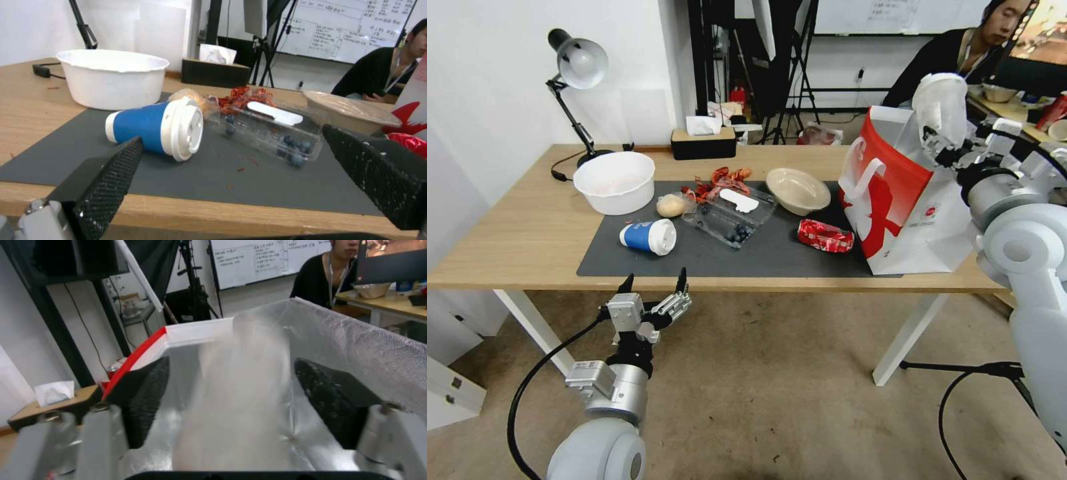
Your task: Pick up the trash from the table and place it into the takeout bag.
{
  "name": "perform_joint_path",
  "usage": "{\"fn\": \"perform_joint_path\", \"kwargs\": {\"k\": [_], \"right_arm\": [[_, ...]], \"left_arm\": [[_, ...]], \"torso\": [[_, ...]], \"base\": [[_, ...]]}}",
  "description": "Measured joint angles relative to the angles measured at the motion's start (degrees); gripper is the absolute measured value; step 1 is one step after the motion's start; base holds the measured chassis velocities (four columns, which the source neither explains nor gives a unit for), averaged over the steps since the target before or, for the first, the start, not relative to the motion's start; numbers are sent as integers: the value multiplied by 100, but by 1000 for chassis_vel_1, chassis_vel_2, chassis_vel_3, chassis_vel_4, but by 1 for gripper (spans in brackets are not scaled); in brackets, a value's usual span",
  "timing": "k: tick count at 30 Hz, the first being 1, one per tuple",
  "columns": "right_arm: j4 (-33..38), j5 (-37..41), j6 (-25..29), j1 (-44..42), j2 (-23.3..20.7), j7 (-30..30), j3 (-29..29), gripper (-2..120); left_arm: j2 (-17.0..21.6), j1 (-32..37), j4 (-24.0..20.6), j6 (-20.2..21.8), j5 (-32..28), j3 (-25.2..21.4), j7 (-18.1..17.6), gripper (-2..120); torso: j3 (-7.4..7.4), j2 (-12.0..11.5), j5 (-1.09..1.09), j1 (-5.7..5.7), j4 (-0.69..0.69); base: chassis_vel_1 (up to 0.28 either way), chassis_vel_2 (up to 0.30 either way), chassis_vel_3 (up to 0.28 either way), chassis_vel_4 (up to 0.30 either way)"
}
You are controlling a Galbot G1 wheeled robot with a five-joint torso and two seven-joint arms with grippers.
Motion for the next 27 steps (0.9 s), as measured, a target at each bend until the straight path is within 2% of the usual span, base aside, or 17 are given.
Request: {"fn": "perform_joint_path", "kwargs": {"k": [2,4,7,9,10,12,14,17,22,23,24,25,27], "right_arm": [[6,-1,-23,-5,2,2,11,78],[27,-10,-85,-32,3,5,62,92],[86,69,37,-71,-17,-64,112,99],[188,222,402,-178,-56,-281,144,100],[188,222,402,-178,-56,-281,144,100],[412,266,1172,-524,-105,-1036,191,100],[473,229,1357,-636,-114,-1250,192,100],[982,-195,2335,-1459,-161,-2424,168,100],[1223,-761,2786,-2008,-107,-2989,101,100],[1344,-1495,3165,-2557,46,-3330,31,100],[1374,-1903,3354,-2829,128,-3416,-3,100],[1374,-1903,3354,-2829,128,-3416,-3,100],[1384,-2486,3583,-3247,244,-3444,-44,100]], "left_arm": [[0,0,0,0,0,-1,0,100],[10,0,0,3,-1,-9,0,100],[27,-4,0,4,-6,-15,0,100],[42,-10,6,-3,-13,-17,5,100],[42,-10,6,-3,-13,-17,5,100],[64,-19,44,-53,-20,-17,21,100],[69,-21,53,-64,-20,-18,25,100],[124,-33,118,-151,-30,-22,40,100],[159,-52,157,-195,-40,-34,48,100],[204,-72,212,-260,-42,-48,55,100],[229,-80,236,-291,-42,-58,66,100],[229,-80,236,-291,-42,-58,66,100],[265,-89,273,-340,-46,-70,77,100]], "torso": [[0,0,0,0,0],[0,0,1,0,-1],[0,0,1,0,0],[0,0,1,0,0],[0,0,1,0,0],[-1,0,0,0,0],[-1,0,0,0,0],[-1,0,-1,0,0],[-1,0,-1,0,-1],[-1,0,1,-1,-1],[-1,0,1,0,-2],[-1,0,1,0,-2],[-1,0,0,-1,0]], "base": [[0,0,0,0],[0,0,0,0],[0,0,0,0],[0,0,0,0],[0,0,0,0],[0,0,0,0],[0,0,0,0],[0,0,0,0],[0,0,0,0],[0,0,0,0],[0,0,0,0],[0,0,0,0],[0,0,0,0]]}}
